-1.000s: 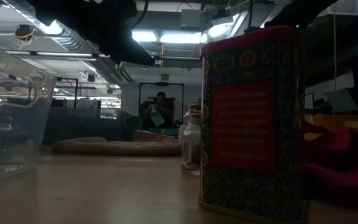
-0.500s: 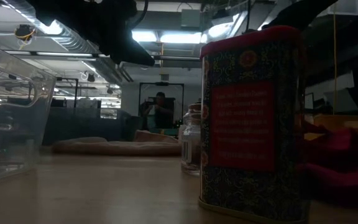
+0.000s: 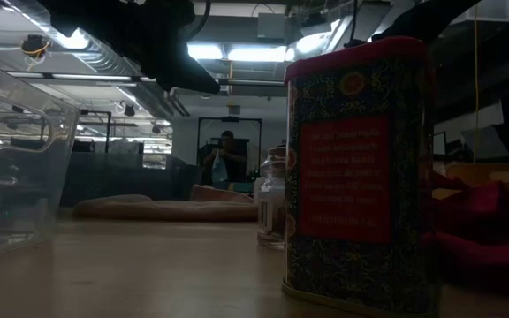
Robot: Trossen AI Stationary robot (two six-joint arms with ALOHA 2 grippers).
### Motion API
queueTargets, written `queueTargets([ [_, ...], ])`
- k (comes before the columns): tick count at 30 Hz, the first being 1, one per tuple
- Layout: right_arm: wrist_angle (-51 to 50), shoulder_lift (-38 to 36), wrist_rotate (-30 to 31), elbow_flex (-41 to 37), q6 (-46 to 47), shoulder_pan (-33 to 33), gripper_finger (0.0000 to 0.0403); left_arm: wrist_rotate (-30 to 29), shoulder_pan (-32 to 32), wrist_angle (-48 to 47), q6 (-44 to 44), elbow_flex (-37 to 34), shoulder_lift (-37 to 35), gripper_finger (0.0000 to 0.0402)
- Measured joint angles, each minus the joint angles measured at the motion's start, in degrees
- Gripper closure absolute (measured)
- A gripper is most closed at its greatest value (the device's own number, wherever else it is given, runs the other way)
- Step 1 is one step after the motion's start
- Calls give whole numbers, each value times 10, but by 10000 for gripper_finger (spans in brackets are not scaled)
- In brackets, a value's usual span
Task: Sort spices by type
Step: Put the top red seasoning can into the black transparent bin
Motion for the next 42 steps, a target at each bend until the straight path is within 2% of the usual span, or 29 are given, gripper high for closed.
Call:
queueTargets([
  [5,3,18,0,0,0,0,96,0,0,0,0,0,0,402],
  [16,44,81,-9,0,-35,0,93,0,0,0,0,0,0,401],
  [20,48,83,-4,0,-47,0,111,0,0,0,0,0,0,402],
  [26,48,83,-3,0,-47,0,179,0,0,0,0,0,0,402],
  [35,53,83,-8,5,-47,0,180,0,0,0,0,0,0,401],
  [42,36,83,-14,55,-47,0,174,0,0,0,0,0,0,401],
])
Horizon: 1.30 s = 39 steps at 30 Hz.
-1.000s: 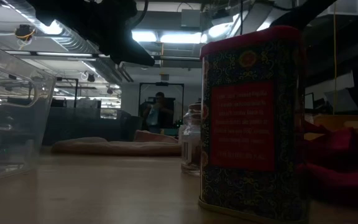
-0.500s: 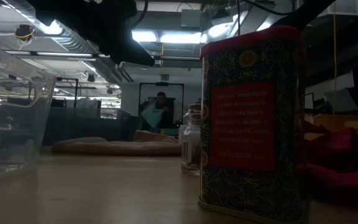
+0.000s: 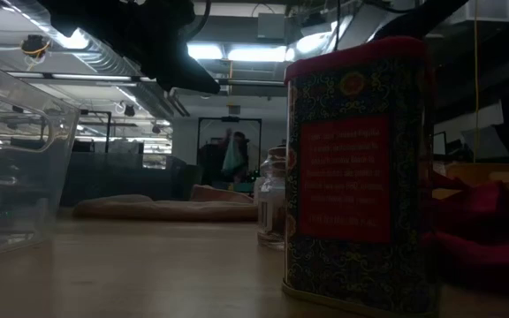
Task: Sort spices by type
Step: Put the top red seasoning can into the black transparent bin
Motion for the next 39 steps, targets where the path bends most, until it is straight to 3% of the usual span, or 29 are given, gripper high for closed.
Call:
queueTargets([
  [10,2,0,-94,108,4,0,171,0,0,4,3,0,0,401],
  [16,95,0,-145,131,5,16,177,-31,0,2,4,0,-8,401],
  [27,247,29,-147,132,2,70,176,-51,0,-46,4,0,-124,401],
  [33,330,81,-204,132,2,93,168,-51,0,-117,0,0,-175,402],
  [39,403,144,-211,151,2,124,175,-52,0,-152,0,0,-201,401],
])
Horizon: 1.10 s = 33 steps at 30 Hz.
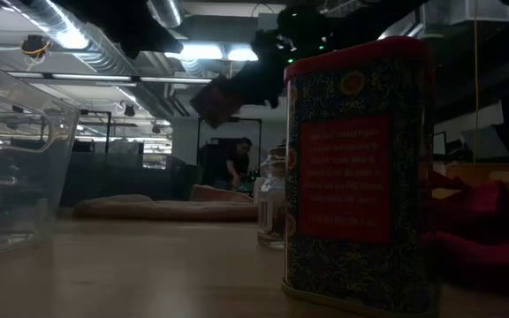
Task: Sort spices by type
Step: Put the top red seasoning can into the black transparent bin
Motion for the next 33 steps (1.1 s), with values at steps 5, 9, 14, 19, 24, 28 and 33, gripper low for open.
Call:
queueTargets([
  [5,-4,65,-5,71,0,26,168,0,0,-15,0,0,-23,402],
  [9,-10,120,-10,131,-2,45,173,0,0,-19,0,0,-43,401],
  [14,-52,176,-11,193,-2,57,170,0,0,-43,0,0,-71,402],
  [19,-72,215,-5,219,-18,60,170,0,0,-62,-6,0,-96,402],
  [24,-83,224,24,220,-40,63,171,0,0,-81,-16,0,-102,402],
  [28,-97,223,30,220,-58,64,166,0,0,-92,-17,0,-100,402],
  [33,-115,223,25,220,-62,64,169,0,0,-93,-26,0,-100,402],
])
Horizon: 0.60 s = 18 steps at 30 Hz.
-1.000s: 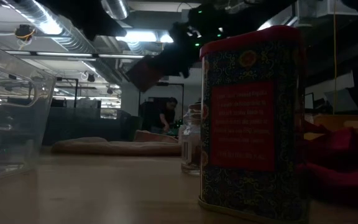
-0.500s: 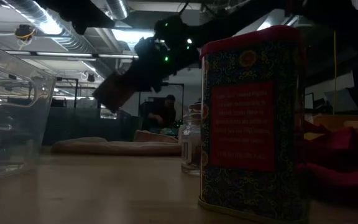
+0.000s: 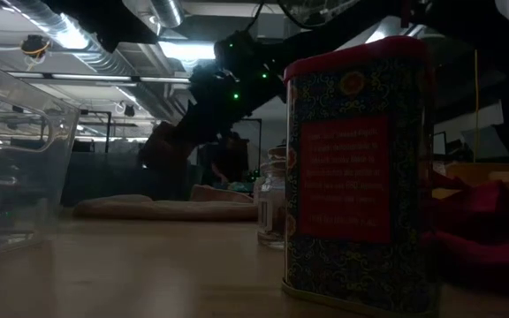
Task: Sort spices by type
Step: Put the top red seasoning can into the black transparent bin, then put the left brown seasoning bottle into the transparent bin
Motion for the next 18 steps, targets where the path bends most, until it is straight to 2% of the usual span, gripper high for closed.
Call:
queueTargets([
  [10,6,0,5,0,1,0,141,0,0,-11,0,0,0,401],
  [18,-1,-1,7,3,2,-1,137,0,0,-28,-4,0,1,401],
])
